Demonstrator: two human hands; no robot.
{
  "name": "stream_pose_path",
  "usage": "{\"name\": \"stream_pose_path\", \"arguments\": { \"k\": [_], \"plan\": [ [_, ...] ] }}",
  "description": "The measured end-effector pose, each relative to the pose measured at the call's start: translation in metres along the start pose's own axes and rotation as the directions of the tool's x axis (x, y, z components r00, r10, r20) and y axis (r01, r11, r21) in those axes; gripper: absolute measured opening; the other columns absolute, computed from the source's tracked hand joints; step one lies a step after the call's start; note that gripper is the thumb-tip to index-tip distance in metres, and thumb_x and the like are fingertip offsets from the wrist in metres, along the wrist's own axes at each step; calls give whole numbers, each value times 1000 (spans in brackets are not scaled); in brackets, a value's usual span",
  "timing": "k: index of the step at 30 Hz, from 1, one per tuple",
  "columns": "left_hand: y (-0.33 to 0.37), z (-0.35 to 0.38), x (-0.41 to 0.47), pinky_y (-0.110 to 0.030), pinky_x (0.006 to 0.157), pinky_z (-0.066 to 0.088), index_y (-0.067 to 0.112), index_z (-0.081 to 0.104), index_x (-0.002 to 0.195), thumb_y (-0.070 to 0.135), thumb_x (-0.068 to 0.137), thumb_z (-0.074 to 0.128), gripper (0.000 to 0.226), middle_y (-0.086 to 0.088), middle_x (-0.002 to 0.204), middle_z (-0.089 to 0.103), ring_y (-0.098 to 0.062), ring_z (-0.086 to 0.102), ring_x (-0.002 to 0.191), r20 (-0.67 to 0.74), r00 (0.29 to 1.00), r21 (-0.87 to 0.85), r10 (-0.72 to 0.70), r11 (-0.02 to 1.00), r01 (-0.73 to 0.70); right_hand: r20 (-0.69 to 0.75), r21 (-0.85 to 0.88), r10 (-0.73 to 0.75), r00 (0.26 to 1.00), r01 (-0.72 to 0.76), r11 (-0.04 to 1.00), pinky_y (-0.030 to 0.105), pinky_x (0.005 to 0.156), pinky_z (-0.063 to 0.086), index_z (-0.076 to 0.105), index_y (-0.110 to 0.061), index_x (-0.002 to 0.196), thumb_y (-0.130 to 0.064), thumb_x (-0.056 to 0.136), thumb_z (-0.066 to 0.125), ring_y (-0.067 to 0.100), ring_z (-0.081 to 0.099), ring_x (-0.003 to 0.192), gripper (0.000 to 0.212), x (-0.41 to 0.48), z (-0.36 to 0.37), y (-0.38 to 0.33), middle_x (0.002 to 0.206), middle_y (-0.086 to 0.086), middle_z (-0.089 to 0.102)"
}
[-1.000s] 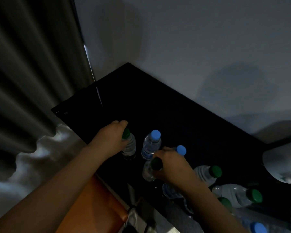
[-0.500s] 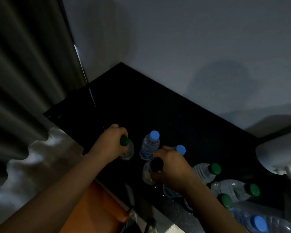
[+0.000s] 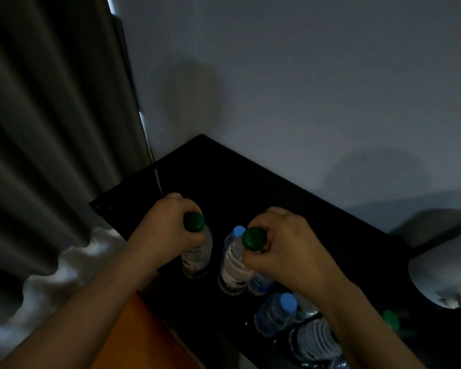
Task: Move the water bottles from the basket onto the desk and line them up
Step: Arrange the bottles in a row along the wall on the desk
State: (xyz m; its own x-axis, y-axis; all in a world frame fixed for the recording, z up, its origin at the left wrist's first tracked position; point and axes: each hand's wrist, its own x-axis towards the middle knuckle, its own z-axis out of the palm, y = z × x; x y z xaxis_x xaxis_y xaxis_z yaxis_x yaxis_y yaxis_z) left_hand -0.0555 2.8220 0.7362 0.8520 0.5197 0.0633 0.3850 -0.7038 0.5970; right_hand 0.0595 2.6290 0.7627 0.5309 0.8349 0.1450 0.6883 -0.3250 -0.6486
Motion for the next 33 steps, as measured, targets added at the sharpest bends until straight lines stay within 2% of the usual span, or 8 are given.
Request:
{"name": "stream_pose_path", "arguments": {
  "k": [5,10,15,19,21,24,28,33],
  "plan": [
    [30,-30,0,0,60,37,40,59,68,27,59,80,27,11,76,53,2,56,70,-144,986,47,80,996,-74,-65,1,-79,995,80,997,12,55,40,68,-18,77,-20,63,76,2,53,61,17,5,-46,-18,73,-8,56],
    [57,-53,2,-5,53,38,32,66,69,34,55,80,21,17,66,51,13,54,74,-237,955,94,177,983,-159,-113,-50,-161,981,156,987,16,47,35,67,-10,73,-19,64,80,4,49,50,18,6,-77,-28,57,-8,53],
    [70,-57,4,-13,51,40,29,64,63,29,58,78,16,14,63,57,7,58,67,-250,944,81,214,976,-200,-182,-50,-136,974,129,990,17,41,31,67,-10,67,-25,62,77,4,46,44,19,9,-98,-31,47,-6,51],
    [78,-61,13,-6,49,41,36,59,61,27,59,78,21,15,62,59,13,56,60,-248,945,48,213,977,-207,-231,-17,-101,968,100,995,10,40,34,68,-17,67,-25,63,77,-2,50,41,13,17,-112,-32,47,-20,56],
    [81,-65,21,-3,51,41,36,60,62,27,61,78,21,15,62,61,12,57,61,-261,940,51,218,976,-212,-247,-12,-90,965,90,996,10,40,34,68,-18,66,-26,62,76,-2,49,40,13,24,-118,-32,45,-19,55],
    [84,-68,37,-9,50,43,24,67,67,29,61,78,14,8,65,63,3,58,59,-269,937,65,222,975,-213,-273,-18,-80,959,78,997,13,40,36,68,-17,67,-28,59,75,-1,49,41,16,33,-124,-30,47,-17,57],
    [82,-69,58,-6,49,39,24,66,69,26,63,80,15,10,67,61,7,56,59,-258,937,45,237,971,-233,-310,-25,-71,948,66,997,12,39,37,68,-17,66,-26,61,76,-2,49,40,13,51,-125,-28,48,-15,58],
    [73,-72,97,-25,56,46,14,70,73,23,64,80,17,0,71,66,-4,57,60,-258,931,45,260,965,-257,-340,-59,-68,938,51,997,19,41,40,68,-15,65,-25,62,76,2,47,41,13,88,-120,-22,47,-5,56]
  ]
}}
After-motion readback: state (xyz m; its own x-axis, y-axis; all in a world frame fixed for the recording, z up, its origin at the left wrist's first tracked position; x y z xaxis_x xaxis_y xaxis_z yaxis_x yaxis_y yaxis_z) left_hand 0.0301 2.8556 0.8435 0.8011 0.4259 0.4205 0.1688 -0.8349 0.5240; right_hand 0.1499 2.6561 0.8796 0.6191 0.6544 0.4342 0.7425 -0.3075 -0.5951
